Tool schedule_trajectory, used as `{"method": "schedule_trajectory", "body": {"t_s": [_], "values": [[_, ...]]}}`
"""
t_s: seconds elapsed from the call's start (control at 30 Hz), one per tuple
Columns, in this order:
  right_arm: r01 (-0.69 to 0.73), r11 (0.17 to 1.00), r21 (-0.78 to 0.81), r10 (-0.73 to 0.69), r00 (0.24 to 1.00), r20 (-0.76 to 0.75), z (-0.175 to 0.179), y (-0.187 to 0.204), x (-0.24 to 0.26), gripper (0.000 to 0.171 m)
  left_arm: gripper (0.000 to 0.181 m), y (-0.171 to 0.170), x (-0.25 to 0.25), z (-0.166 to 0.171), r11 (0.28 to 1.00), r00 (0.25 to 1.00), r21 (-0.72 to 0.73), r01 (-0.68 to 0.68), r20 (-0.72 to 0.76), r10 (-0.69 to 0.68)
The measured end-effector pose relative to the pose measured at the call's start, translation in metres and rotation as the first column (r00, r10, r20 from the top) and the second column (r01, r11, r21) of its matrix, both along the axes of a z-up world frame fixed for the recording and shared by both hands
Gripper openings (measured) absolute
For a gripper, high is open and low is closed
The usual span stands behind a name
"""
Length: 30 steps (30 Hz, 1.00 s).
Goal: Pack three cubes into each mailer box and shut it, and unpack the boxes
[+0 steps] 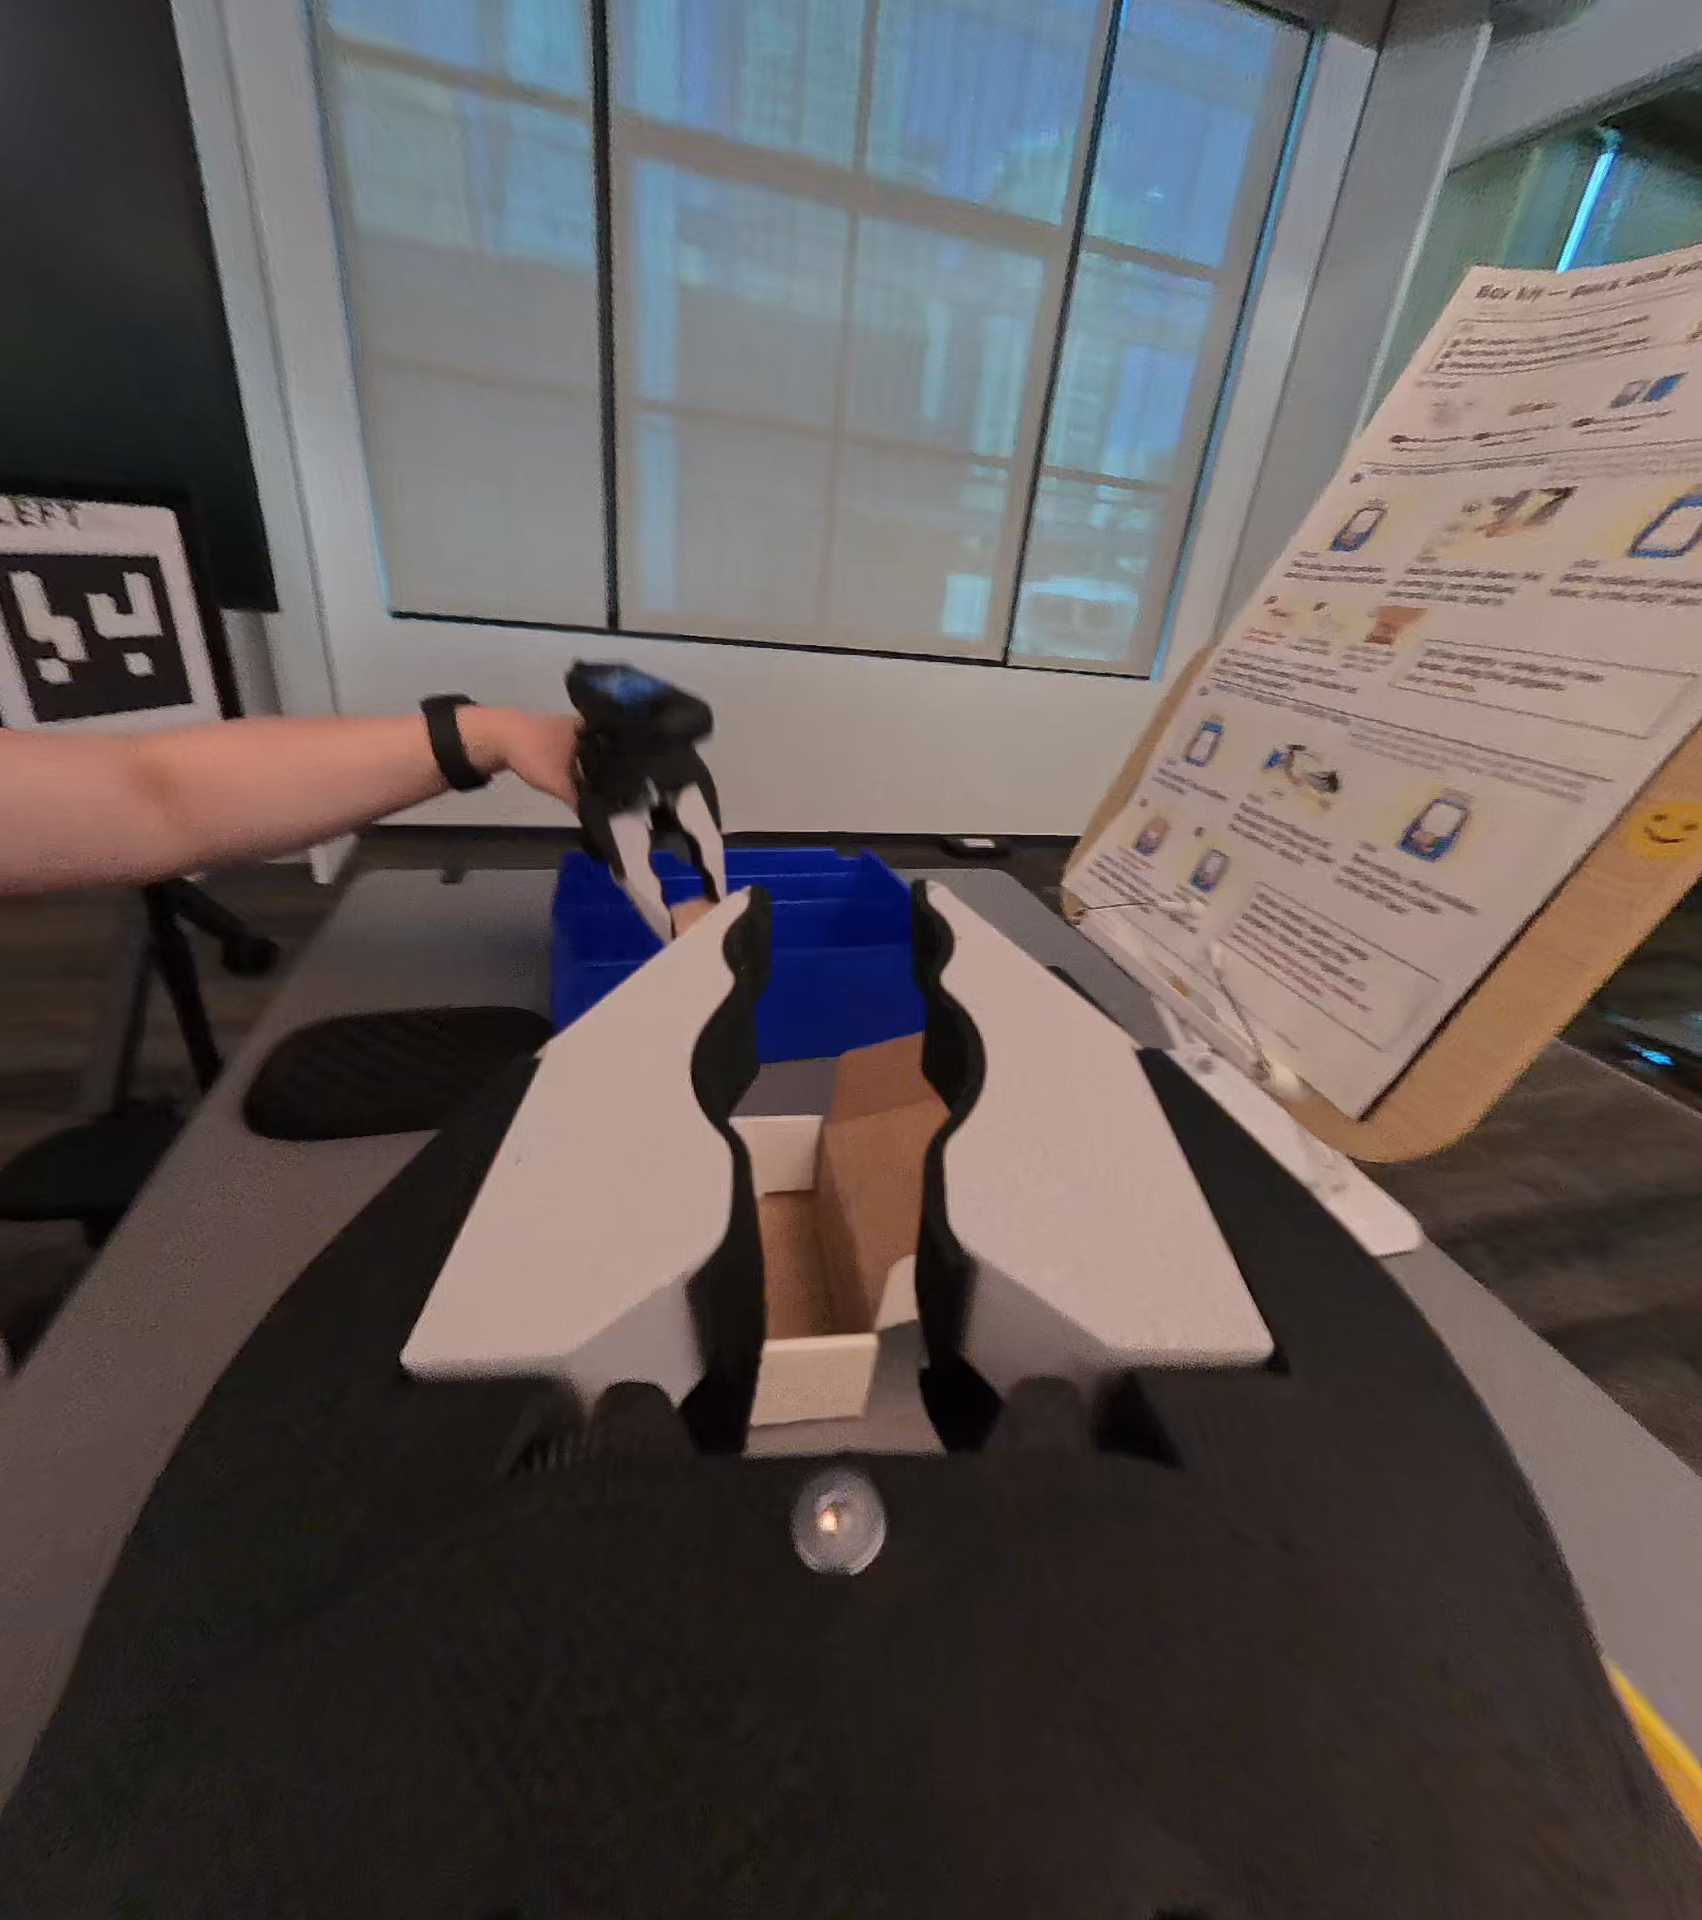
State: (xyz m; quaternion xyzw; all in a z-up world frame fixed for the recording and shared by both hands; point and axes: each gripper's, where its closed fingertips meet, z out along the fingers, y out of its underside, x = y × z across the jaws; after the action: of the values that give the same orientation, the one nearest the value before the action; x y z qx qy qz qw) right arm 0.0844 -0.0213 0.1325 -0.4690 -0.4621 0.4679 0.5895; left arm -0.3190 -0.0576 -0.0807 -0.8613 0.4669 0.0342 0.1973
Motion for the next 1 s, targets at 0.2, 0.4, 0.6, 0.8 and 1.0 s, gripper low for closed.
{"method": "schedule_trajectory", "body": {"t_s": [0.2, 0.4, 0.6, 0.8, 1.0], "values": [[-0.009, 1.0, 0.003, 0.009, 0.998, -0.064, 0.011, 0.0, 0.01, 0.025, 0.042, 0.026, 0.138, 0.1, 0.974, 0.954, 0.181, 0.135, 0.241, -0.177], [-0.017, 1.0, 0.008, 0.017, 0.998, -0.052, 0.008, -0.003, 0.011, 0.025, 0.042, 0.039, 0.255, -0.003, 0.929, 0.929, -0.032, 0.369, 0.034, -0.368], [-0.079, 0.996, 0.031, 0.081, 0.992, -0.097, 0.019, -0.014, 0.013, 0.025, 0.042, 0.045, 0.278, -0.058, 0.909, 0.925, -0.171, 0.379, 0.075, -0.372], [-0.072, 0.997, 0.0, 0.072, 0.994, -0.081, 0.011, -0.004, 0.014, 0.025, 0.065, 0.04, 0.279, -0.064, 0.892, 0.913, -0.195, 0.408, 0.062, -0.404], [0.008, 0.999, 0.038, -0.003, 0.994, -0.11, 0.021, -0.001, 0.036, 0.026, 0.066, 0.036, 0.239, 0.038, 0.945, 0.93, 0.129, 0.3, 0.179, -0.32]]}}
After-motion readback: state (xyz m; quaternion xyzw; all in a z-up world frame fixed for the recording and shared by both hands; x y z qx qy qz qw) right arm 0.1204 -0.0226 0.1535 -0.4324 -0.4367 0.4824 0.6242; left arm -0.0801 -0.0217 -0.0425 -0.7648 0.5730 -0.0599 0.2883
